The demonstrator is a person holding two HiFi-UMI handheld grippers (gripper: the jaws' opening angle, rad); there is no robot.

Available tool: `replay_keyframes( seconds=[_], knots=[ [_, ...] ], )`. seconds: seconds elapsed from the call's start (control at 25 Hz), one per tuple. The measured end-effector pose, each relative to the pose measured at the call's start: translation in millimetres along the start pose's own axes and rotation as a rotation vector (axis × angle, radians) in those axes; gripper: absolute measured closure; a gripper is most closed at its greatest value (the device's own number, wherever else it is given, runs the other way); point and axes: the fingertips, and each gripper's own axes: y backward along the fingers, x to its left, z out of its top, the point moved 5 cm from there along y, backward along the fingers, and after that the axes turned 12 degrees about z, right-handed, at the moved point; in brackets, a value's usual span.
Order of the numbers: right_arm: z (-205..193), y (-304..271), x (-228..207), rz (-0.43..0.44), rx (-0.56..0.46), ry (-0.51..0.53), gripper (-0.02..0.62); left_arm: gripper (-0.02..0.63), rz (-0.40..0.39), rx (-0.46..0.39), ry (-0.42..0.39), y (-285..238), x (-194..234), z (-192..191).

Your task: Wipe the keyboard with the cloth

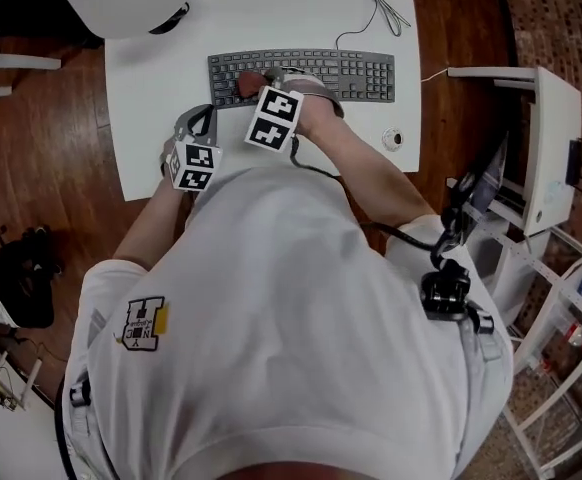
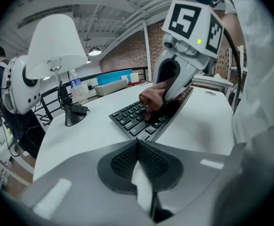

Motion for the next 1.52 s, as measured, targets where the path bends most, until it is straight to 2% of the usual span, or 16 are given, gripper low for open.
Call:
replay_keyframes(
  seconds=[0.12, 0.24, 0.4, 0.6, 0.8, 1.04, 1.4, 1.52],
  knots=[
    [48.8, -15.2, 19.9, 0.038, -0.030, 0.122, 0.494, 0.606, -0.003, 0.016, -0.003, 0.4, -0.7, -2.5],
    [68.7, -27.1, 29.8, 0.051, -0.018, 0.191, 0.494, 0.606, -0.003, 0.036, -0.005, 4.0, 0.5, -7.0],
    [68.7, -33.5, 29.5, 0.059, -0.005, 0.181, 0.494, 0.606, -0.011, 0.042, -0.018, 3.3, 2.8, -6.8],
    [39.2, -28.4, 22.9, 0.042, 0.010, 0.130, 0.494, 0.606, -0.025, 0.047, -0.043, 1.2, 0.1, -5.0],
    [-9.2, -19.0, 11.2, 0.017, 0.036, 0.028, 0.494, 0.606, -0.024, 0.057, -0.060, 1.1, 1.0, -5.3],
    [-84.9, -4.5, -8.7, -0.030, 0.086, -0.121, 0.494, 0.606, -0.019, 0.067, -0.066, -0.4, 0.9, -5.0],
    [-254.2, 29.9, -49.8, -0.139, 0.232, -0.471, 0.494, 0.606, -0.013, 0.078, -0.088, -0.8, -0.1, -2.9],
    [-297.7, 40.3, -57.4, -0.171, 0.286, -0.564, 0.494, 0.606, -0.015, 0.082, -0.094, -1.1, -0.4, -3.1]
  ],
)
